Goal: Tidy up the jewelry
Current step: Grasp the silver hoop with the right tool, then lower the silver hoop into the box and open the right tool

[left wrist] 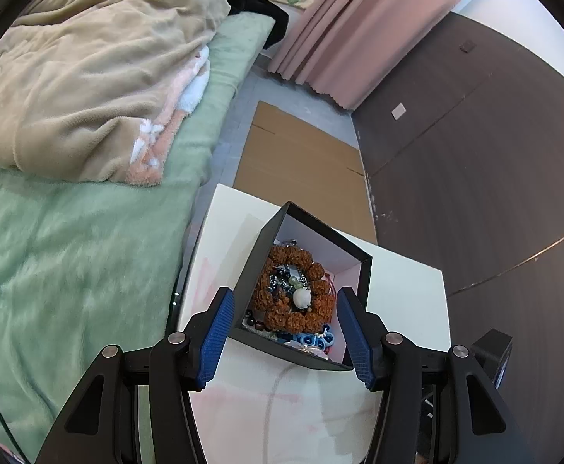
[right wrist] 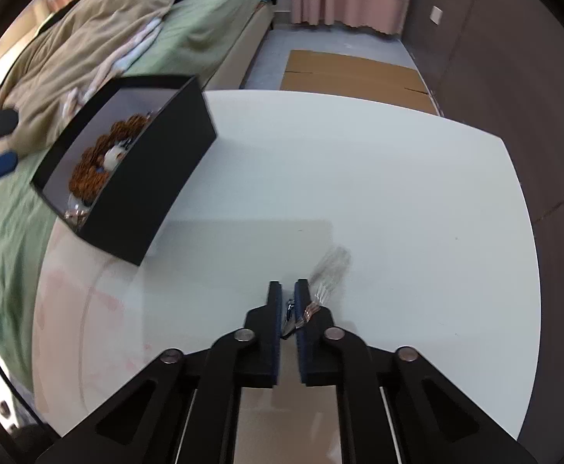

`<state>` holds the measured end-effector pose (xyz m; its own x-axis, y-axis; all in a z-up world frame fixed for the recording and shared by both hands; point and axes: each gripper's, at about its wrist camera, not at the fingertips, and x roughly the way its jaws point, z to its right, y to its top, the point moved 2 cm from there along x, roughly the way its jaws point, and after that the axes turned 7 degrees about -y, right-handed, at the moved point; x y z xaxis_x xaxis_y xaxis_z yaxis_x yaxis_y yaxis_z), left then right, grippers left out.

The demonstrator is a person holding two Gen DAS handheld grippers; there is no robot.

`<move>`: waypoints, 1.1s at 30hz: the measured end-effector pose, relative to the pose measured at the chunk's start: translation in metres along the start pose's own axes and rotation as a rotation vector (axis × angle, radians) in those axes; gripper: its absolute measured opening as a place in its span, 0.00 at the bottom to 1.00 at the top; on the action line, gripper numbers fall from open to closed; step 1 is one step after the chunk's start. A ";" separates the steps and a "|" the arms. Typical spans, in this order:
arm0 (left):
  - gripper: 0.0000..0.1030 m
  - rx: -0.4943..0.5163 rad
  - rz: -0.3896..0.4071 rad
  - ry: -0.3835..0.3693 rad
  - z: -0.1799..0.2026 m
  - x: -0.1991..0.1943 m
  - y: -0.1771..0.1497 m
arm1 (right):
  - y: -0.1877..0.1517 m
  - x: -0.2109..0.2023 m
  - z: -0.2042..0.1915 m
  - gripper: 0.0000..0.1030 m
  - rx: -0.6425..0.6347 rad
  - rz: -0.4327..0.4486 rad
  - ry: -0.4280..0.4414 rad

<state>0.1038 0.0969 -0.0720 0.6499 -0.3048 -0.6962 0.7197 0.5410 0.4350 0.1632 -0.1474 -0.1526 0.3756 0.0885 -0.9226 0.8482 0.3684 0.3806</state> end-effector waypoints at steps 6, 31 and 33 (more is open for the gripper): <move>0.55 0.001 -0.002 0.003 0.000 0.000 -0.002 | 0.006 -0.007 0.020 0.03 0.126 0.026 0.140; 0.55 -0.044 0.035 0.003 -0.014 -0.003 0.016 | 0.069 -0.043 -0.046 0.03 0.199 0.240 0.604; 0.55 -0.048 0.038 0.013 -0.017 -0.004 0.018 | 0.077 -0.034 -0.052 0.12 0.214 0.198 0.610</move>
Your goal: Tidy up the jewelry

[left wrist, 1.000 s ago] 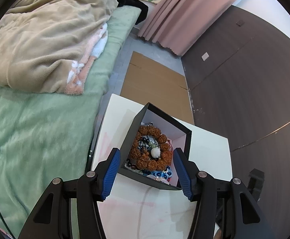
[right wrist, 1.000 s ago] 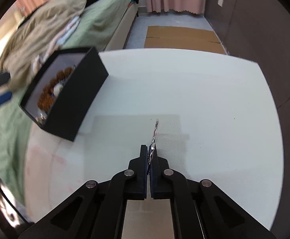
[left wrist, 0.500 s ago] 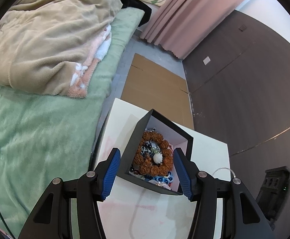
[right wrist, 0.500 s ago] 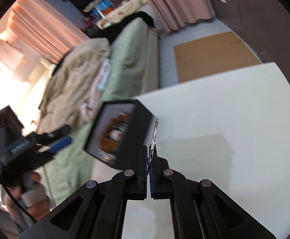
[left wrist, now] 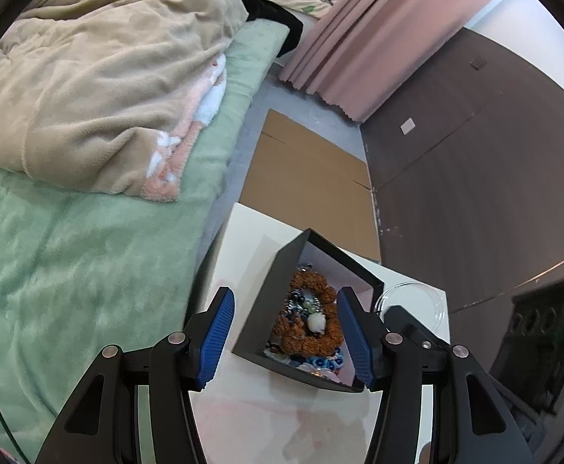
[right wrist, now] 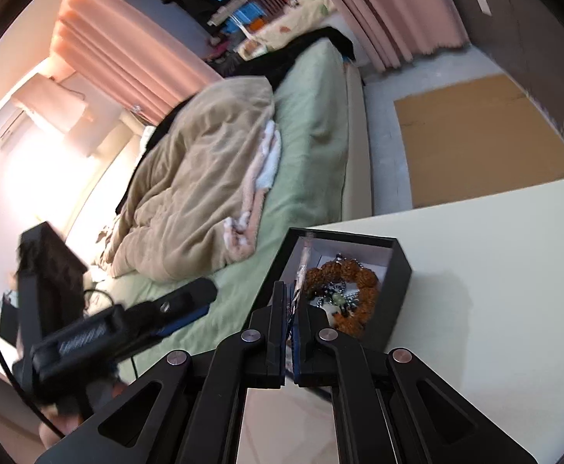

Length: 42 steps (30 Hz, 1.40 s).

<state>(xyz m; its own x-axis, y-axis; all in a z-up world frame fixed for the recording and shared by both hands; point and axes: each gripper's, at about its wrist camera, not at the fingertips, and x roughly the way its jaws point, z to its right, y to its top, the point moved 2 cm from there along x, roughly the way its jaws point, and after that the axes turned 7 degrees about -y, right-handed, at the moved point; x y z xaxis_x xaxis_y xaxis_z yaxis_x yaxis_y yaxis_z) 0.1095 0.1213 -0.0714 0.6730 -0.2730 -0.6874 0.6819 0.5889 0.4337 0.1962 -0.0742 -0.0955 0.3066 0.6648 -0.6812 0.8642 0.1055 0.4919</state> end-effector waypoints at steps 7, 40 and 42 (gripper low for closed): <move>0.55 -0.019 0.009 0.010 -0.005 0.003 0.005 | -0.004 -0.001 0.010 0.56 0.037 -0.037 0.013; 0.91 0.376 0.156 0.091 0.078 -0.031 -0.062 | -0.037 -0.131 0.060 0.84 0.048 0.154 -0.323; 0.92 0.406 0.162 0.087 0.081 -0.034 -0.066 | -0.042 -0.136 0.060 0.85 0.040 0.165 -0.356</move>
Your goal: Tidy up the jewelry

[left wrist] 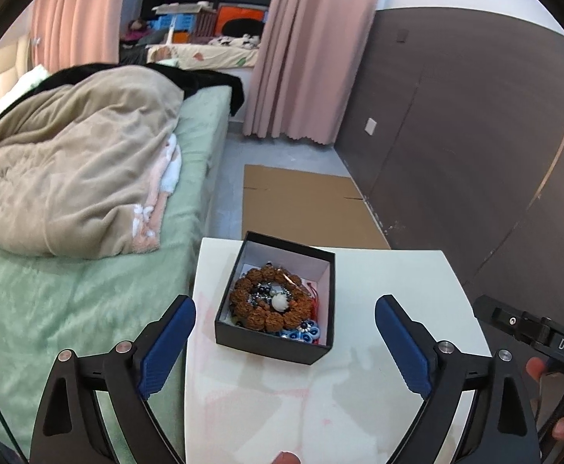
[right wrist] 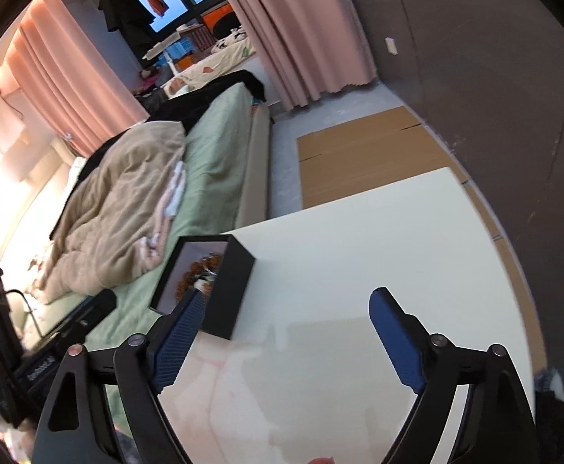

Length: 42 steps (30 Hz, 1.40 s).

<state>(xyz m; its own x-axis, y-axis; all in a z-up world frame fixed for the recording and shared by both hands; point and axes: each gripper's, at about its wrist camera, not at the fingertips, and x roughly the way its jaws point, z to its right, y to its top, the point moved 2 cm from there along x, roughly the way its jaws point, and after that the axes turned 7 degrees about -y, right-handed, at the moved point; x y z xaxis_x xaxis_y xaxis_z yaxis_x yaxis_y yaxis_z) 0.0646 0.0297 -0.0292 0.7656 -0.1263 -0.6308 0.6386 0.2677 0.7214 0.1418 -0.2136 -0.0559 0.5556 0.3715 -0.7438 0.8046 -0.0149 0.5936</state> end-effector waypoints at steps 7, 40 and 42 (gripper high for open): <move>0.97 0.077 0.017 -0.002 0.015 -0.011 -0.011 | -0.010 -0.019 -0.002 1.00 -0.041 0.033 -0.027; 1.00 0.036 0.069 0.033 0.018 -0.022 -0.011 | -0.012 -0.052 0.021 1.00 -0.039 0.092 -0.122; 1.00 0.045 0.072 0.039 0.020 -0.023 -0.012 | -0.012 -0.052 0.022 1.00 -0.045 0.090 -0.133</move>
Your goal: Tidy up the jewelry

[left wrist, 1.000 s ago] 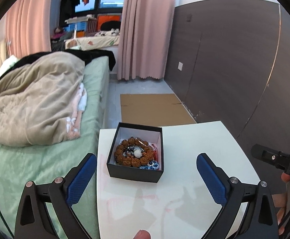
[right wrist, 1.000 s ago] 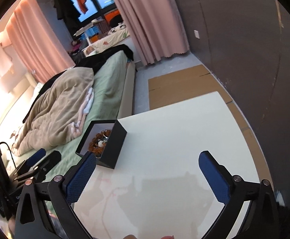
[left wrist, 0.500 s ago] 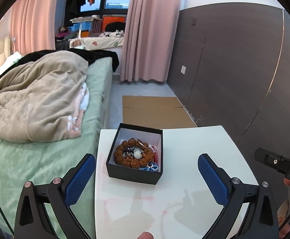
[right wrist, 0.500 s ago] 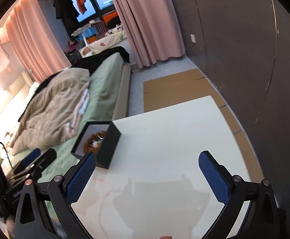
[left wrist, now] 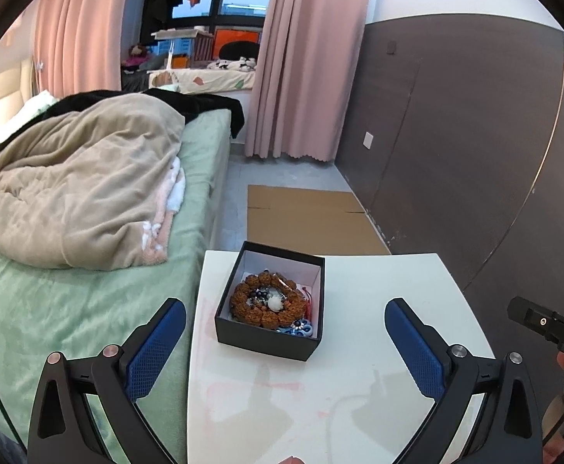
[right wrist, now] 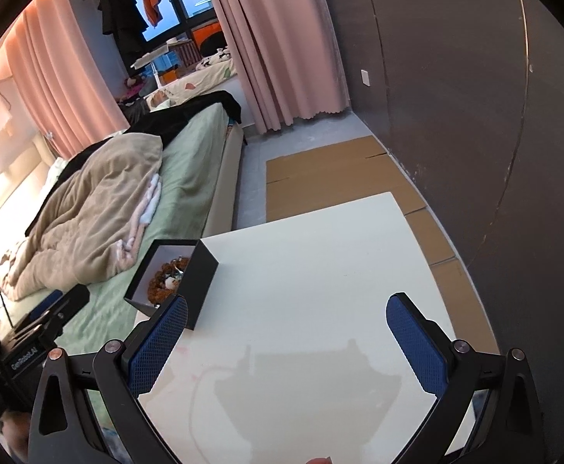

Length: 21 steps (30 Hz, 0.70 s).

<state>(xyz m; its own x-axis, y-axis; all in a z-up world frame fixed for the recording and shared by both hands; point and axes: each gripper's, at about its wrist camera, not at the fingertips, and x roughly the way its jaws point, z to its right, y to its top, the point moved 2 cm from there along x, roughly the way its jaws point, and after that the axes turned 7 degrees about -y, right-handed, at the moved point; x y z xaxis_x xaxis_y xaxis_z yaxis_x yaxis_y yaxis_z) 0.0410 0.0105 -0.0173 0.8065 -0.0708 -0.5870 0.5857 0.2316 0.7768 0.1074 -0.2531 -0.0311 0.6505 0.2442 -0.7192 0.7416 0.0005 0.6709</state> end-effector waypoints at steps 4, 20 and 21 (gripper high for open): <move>1.00 -0.001 -0.012 -0.003 0.001 0.002 -0.002 | -0.001 0.001 -0.001 1.00 -0.017 -0.010 -0.004; 1.00 0.014 -0.005 -0.012 0.005 0.001 -0.002 | 0.003 0.002 0.000 1.00 -0.014 -0.016 -0.015; 1.00 0.017 -0.005 -0.012 0.006 0.001 -0.002 | 0.004 0.002 0.000 1.00 -0.013 -0.018 -0.015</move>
<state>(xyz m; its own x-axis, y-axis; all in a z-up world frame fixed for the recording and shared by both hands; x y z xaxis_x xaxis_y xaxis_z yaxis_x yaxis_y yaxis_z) 0.0410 0.0038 -0.0184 0.8042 -0.0841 -0.5884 0.5913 0.2145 0.7774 0.1112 -0.2531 -0.0300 0.6398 0.2293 -0.7335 0.7508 0.0171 0.6603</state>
